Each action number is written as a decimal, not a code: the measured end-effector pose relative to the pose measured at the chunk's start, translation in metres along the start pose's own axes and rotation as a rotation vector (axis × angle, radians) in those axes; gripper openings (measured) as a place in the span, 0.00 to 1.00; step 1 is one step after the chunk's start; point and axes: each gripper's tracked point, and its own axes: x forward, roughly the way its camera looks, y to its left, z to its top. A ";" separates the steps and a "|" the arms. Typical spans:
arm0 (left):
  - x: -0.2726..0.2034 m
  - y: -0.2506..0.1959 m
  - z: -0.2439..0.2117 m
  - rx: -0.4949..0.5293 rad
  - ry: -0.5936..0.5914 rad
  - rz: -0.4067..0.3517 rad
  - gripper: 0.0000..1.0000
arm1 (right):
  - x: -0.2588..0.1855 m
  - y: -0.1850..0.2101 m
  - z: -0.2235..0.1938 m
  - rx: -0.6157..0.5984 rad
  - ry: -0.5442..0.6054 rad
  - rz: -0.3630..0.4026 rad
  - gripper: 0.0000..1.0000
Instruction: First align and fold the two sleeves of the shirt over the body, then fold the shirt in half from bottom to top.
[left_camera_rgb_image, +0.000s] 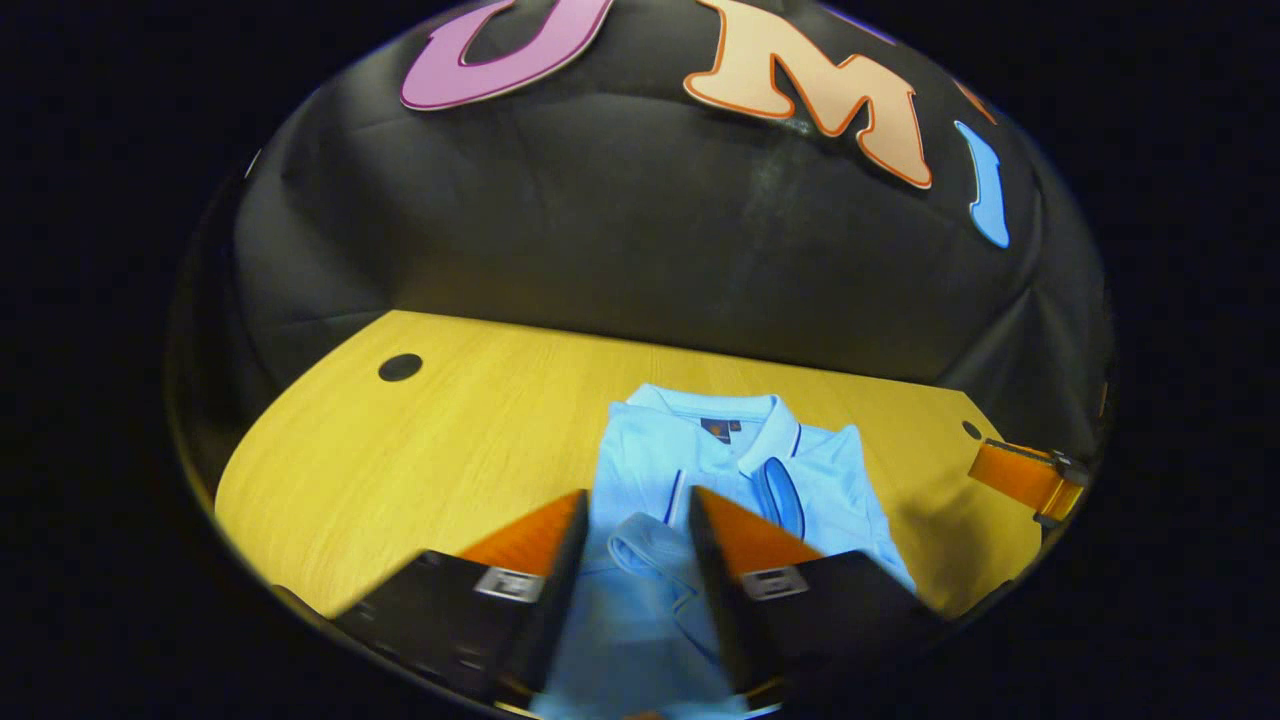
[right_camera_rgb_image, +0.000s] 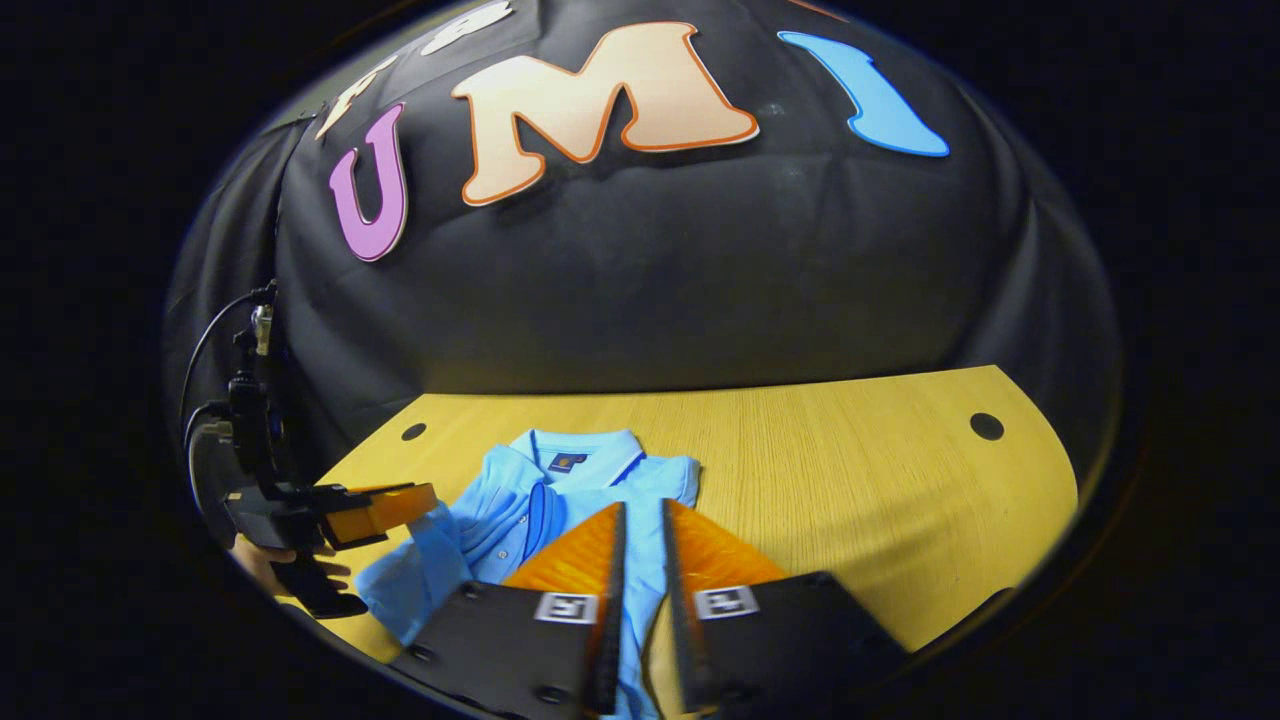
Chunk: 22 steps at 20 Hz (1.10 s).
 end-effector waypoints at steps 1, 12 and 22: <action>-0.010 -0.001 0.012 0.018 -0.032 -0.002 0.70 | -0.011 0.005 0.012 -0.011 -0.029 0.002 0.45; -0.289 -0.010 0.117 0.193 -0.410 -0.102 0.95 | -0.281 0.114 0.119 -0.135 -0.471 -0.098 0.97; -0.406 -0.001 0.107 0.185 -0.526 -0.100 0.94 | -0.388 0.186 0.100 -0.215 -0.568 -0.118 0.98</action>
